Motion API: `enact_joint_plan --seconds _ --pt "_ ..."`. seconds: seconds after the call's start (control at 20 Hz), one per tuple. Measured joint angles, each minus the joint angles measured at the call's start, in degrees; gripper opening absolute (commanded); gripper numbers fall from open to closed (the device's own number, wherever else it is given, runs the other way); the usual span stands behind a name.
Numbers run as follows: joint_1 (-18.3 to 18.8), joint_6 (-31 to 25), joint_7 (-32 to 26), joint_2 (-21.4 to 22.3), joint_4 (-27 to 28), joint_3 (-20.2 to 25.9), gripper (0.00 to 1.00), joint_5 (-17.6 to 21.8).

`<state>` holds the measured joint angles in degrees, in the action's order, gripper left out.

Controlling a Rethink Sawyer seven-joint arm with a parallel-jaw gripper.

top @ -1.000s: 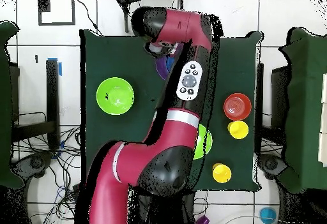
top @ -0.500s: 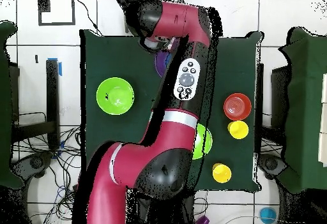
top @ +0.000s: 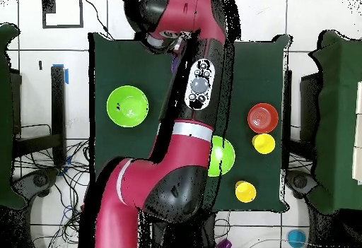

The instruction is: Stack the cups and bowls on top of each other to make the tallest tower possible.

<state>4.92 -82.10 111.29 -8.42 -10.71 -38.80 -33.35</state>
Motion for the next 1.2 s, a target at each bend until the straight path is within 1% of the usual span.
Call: enact_joint_plan --seconds 0.2,0.4,0.45,0.5,0.55,0.6,0.65,0.75,0.8,0.9,0.95,1.2 --pt "0.05 -1.75 0.0 -0.26 2.21 -3.41 1.0 -4.32" --pt "0.58 -2.77 0.0 -0.71 5.6 -11.5 1.0 -14.14" --pt "0.72 -2.86 0.0 -0.73 6.01 -12.66 1.0 -15.56" --pt "1.03 -3.1 0.0 -0.72 6.74 -15.12 1.0 -18.39" --pt "1.28 -3.27 0.0 -0.69 7.18 -16.8 1.0 -20.3" --pt "1.48 -3.44 0.0 -0.67 7.51 -18.07 1.0 -21.72" --pt "2.14 -3.93 0.0 -0.56 8.39 -21.87 1.0 -25.88" --pt "2.92 -4.54 0.0 -0.38 9.14 -26.05 1.0 -30.22" --pt "3.33 -4.77 0.0 -0.28 9.48 -28.07 1.0 -32.17" --pt "3.74 -4.94 0.0 -0.18 9.73 -30.02 1.0 -34.04" --pt "4.38 -4.96 0.0 -0.05 10.01 -33.03 1.0 -36.89" --pt "5.99 -4.96 0.0 -0.08 10.14 -41.18 1.0 -44.2"
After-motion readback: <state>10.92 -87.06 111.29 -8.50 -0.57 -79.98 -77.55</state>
